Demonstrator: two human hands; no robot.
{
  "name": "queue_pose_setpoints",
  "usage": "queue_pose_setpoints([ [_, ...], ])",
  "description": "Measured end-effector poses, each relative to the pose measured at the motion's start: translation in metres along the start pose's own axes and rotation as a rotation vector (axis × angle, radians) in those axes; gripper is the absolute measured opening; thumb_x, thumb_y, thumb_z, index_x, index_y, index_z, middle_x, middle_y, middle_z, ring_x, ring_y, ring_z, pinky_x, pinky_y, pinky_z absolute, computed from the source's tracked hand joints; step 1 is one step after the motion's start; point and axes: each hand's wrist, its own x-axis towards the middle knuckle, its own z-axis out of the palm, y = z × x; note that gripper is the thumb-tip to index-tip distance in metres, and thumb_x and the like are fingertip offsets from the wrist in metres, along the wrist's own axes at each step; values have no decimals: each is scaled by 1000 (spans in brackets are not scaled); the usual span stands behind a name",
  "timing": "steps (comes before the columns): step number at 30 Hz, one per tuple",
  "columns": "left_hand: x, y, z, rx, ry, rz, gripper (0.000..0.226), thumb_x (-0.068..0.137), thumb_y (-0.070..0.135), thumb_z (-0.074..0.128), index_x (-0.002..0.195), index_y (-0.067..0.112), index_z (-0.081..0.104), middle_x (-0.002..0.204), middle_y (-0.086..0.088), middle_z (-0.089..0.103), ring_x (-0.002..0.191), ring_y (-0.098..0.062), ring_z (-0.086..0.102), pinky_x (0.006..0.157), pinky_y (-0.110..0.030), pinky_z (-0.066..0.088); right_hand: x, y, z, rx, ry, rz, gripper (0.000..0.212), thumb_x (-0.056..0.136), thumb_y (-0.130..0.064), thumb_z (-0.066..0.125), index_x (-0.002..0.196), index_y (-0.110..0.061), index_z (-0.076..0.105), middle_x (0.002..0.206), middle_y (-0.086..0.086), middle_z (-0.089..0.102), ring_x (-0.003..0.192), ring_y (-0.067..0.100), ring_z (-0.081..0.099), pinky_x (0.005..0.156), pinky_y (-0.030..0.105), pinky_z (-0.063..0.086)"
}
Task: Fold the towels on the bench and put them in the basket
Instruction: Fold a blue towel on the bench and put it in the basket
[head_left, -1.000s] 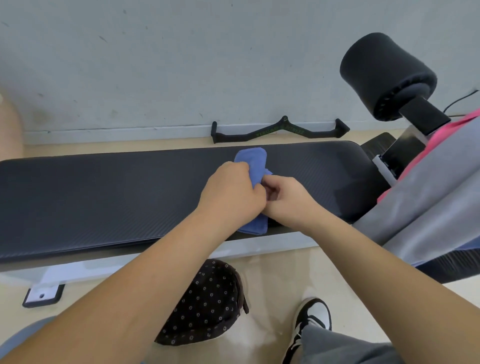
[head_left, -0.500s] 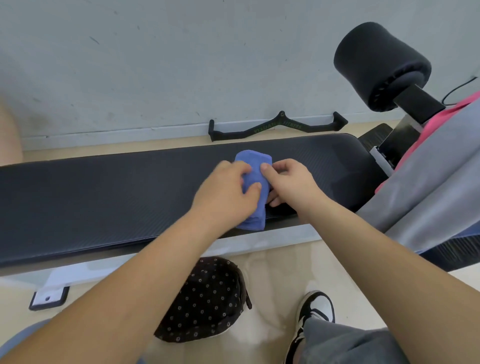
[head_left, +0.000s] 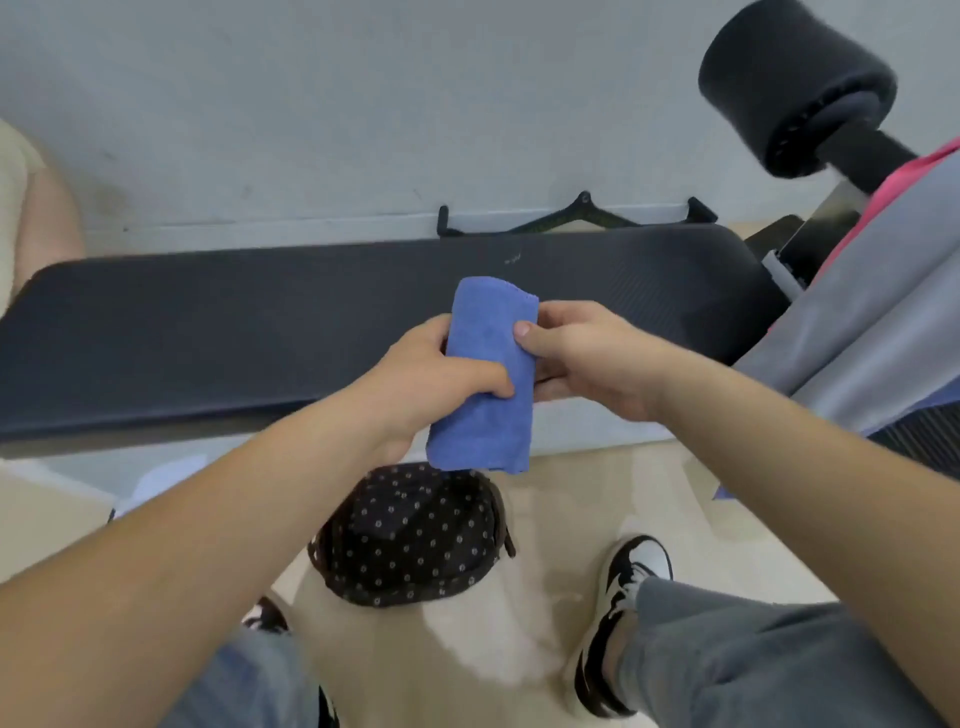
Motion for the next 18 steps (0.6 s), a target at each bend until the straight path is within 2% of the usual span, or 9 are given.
queue_pose_setpoints([
  [2,-20,-18,1,-22,-84,-5,45,78,6,74,118,26,70,111,0,78,104,-20,75,95,-48,60,-15,13,11,20,-123,17,27,107,-19,51,128,-10,66,119,6,76,109,22,73,95,40,58],
  [4,-36,-36,3,-46,-133,-24,45,80,1,73,120,23,71,112,-3,78,105,-22,75,98,-48,59,-26,34,21,45,-152,42,26,106,-16,53,128,-11,67,120,4,76,110,21,72,95,39,57],
  [7,-48,-59,5,-81,-177,-76,37,90,14,72,124,29,70,115,1,78,109,-20,74,98,-47,58,-32,64,39,75,-33,60,24,101,-10,61,125,-6,63,113,6,76,106,24,72,90,40,58],
  [10,-43,-79,-2,-126,-157,-134,27,95,24,68,120,32,73,114,3,78,109,-18,74,94,-43,59,-16,91,58,77,122,99,42,91,-7,74,130,-10,57,119,13,74,109,27,73,89,43,60],
  [13,-23,-107,-13,-161,-63,-203,31,90,16,68,120,22,71,114,-6,78,107,-25,74,96,-47,59,7,114,72,177,73,186,55,86,-17,80,136,-13,57,121,11,74,105,24,75,80,35,60],
  [15,-12,-130,-20,-198,-12,-266,35,87,13,67,122,17,68,115,-11,77,108,-30,73,98,-51,58,20,133,83,149,-65,263,45,92,-27,74,133,-13,64,122,7,75,112,24,72,91,37,57],
  [18,0,-171,-27,-212,44,-353,36,87,10,68,122,17,66,115,-13,76,108,-32,73,97,-53,57,33,177,100,177,-206,354,37,96,-25,68,131,-13,67,127,8,73,121,27,68,109,44,49],
])
